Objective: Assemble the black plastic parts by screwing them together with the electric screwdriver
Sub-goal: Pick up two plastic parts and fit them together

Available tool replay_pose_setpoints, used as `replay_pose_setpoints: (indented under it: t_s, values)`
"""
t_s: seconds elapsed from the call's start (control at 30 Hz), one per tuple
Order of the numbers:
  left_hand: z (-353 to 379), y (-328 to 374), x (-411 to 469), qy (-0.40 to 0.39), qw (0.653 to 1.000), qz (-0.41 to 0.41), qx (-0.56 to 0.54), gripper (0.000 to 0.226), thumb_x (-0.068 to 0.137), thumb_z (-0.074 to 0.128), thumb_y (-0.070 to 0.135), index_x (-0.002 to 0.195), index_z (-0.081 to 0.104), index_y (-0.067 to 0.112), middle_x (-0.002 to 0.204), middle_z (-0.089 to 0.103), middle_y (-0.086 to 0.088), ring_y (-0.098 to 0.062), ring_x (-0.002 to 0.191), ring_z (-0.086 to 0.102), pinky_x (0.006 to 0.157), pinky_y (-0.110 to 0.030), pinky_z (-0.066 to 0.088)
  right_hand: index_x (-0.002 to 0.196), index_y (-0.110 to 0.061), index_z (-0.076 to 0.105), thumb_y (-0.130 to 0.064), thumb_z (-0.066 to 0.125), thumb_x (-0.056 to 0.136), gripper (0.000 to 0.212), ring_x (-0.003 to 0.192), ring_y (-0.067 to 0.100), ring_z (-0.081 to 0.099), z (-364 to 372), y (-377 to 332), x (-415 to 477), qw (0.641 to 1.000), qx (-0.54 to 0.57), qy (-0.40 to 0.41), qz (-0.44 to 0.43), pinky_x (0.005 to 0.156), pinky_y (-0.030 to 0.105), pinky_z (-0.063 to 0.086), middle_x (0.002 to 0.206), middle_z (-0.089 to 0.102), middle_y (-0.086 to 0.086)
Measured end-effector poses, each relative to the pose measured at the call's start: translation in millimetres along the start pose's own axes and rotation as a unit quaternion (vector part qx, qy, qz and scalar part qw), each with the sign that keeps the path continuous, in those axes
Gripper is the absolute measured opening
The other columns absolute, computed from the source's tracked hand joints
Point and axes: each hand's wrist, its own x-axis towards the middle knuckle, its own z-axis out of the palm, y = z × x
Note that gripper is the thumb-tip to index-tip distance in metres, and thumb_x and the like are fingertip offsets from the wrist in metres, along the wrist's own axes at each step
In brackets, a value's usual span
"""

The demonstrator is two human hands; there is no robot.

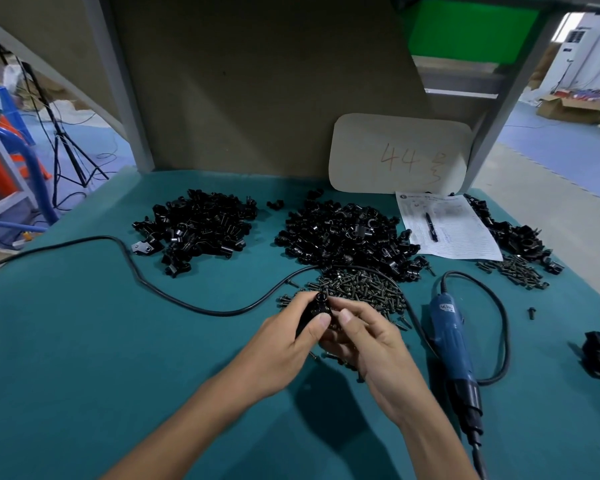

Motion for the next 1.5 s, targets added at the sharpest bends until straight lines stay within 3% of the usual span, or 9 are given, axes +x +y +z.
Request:
replay_pose_setpoints:
  t_s: [0.1, 0.23, 0.4, 0.57, 0.73, 0.8, 1.17, 1.33, 1.5]
  values:
    - [-3.3, -5.8, 2.4, 0.007, 1.0, -0.016, 0.017, 0.049, 0.094, 0.033, 0.071, 0.132, 0.044, 0.042, 0.107, 0.064, 0.02, 0.003, 0.1, 0.059, 0.085, -0.028, 0.048, 0.115, -0.034, 0.074, -0.021, 0.063, 0.101, 0.022, 0.093, 0.015, 0.073, -20.0, -6.3, 32.4, 0.974, -0.218, 0.051, -0.046, 0.084, 0.027, 0.058, 0.106, 0.077, -0.002]
    - [-1.2, -10.7, 3.8, 0.008, 0.999, -0.024, 0.027, 0.044, 0.098, 0.034, 0.067, 0.131, 0.044, 0.04, 0.092, 0.059, 0.023, 0.005, 0.085, 0.056, 0.072, -0.023, 0.04, 0.131, -0.019, 0.065, -0.021, 0.062, 0.102, 0.029, 0.096, 0.017, 0.061, -42.7, 6.2, 91.7, 0.789, -0.608, 0.081, -0.028, 0.085, 0.028, 0.047, 0.122, 0.065, 0.003]
    - [1.0, -13.1, 4.4, 0.001, 0.999, -0.035, 0.023, 0.066, 0.09, 0.028, 0.078, 0.141, 0.039, 0.038, 0.118, 0.063, -0.001, -0.023, 0.107, 0.058, 0.079, -0.029, 0.041, 0.113, -0.009, 0.058, -0.007, 0.053, 0.102, 0.012, 0.1, 0.033, 0.059, -52.6, 29.6, 115.3, 0.672, -0.738, 0.037, -0.049, 0.071, 0.035, 0.04, 0.107, 0.062, 0.012]
    - [-0.6, -15.6, 4.8, 0.003, 0.999, -0.03, 0.037, 0.061, 0.093, 0.03, 0.075, 0.141, 0.04, 0.039, 0.115, 0.062, 0.005, -0.016, 0.103, 0.057, 0.08, -0.025, 0.04, 0.105, -0.015, 0.066, -0.023, 0.059, 0.102, 0.011, 0.085, 0.021, 0.061, -58.4, 10.5, 106.3, 0.739, -0.657, 0.108, -0.104, 0.071, 0.035, 0.047, 0.095, 0.063, 0.002]
    - [-0.2, -14.2, 8.9, 0.007, 0.998, -0.017, 0.053, 0.051, 0.097, 0.032, 0.069, 0.137, 0.041, 0.04, 0.112, 0.059, 0.019, 0.001, 0.101, 0.055, 0.084, -0.026, 0.044, 0.088, -0.025, 0.074, -0.016, 0.071, 0.091, 0.009, 0.076, 0.013, 0.071, -43.4, -14.8, 70.7, 0.952, -0.278, 0.121, -0.035, 0.076, 0.029, 0.058, 0.081, 0.074, -0.003]
    - [1.5, -12.8, 10.4, 0.012, 0.998, -0.012, 0.058, 0.048, 0.097, 0.033, 0.068, 0.136, 0.042, 0.04, 0.108, 0.059, 0.018, 0.0, 0.097, 0.055, 0.08, -0.027, 0.043, 0.086, -0.019, 0.077, -0.005, 0.07, 0.09, 0.016, 0.078, 0.02, 0.072, -33.0, -16.7, 52.5, 0.992, -0.102, 0.079, -0.016, 0.075, 0.03, 0.059, 0.082, 0.075, 0.004]
    - [3.3, -9.7, 10.1, 0.019, 0.998, 0.003, 0.063, 0.035, 0.098, 0.034, 0.065, 0.128, 0.042, 0.049, 0.095, 0.059, 0.032, 0.01, 0.088, 0.056, 0.066, -0.01, 0.037, 0.088, -0.011, 0.079, 0.006, 0.069, 0.091, 0.02, 0.079, 0.024, 0.071, -15.8, -7.4, 23.6, 1.0, 0.005, 0.026, 0.01, 0.074, 0.028, 0.059, 0.09, 0.075, 0.015]
    - [4.3, -10.9, 8.5, 0.012, 0.997, 0.009, 0.076, 0.031, 0.099, 0.034, 0.064, 0.125, 0.042, 0.05, 0.102, 0.061, 0.027, 0.006, 0.095, 0.058, 0.069, -0.017, 0.04, 0.096, -0.021, 0.081, -0.009, 0.071, 0.095, 0.016, 0.073, 0.015, 0.069, -20.1, -8.6, 26.0, 0.987, -0.162, -0.005, -0.015, 0.072, 0.025, 0.056, 0.082, 0.075, 0.004]
    - [4.7, -12.0, 8.6, 0.012, 0.994, 0.027, 0.108, 0.038, 0.098, 0.029, 0.066, 0.129, 0.04, 0.047, 0.102, 0.056, 0.024, 0.004, 0.094, 0.054, 0.07, -0.018, 0.037, 0.091, -0.028, 0.068, -0.038, 0.058, 0.103, 0.018, 0.063, 0.017, 0.057, -23.0, -11.4, 29.1, 0.919, -0.386, -0.039, -0.075, 0.057, 0.032, 0.047, 0.073, 0.064, -0.002]
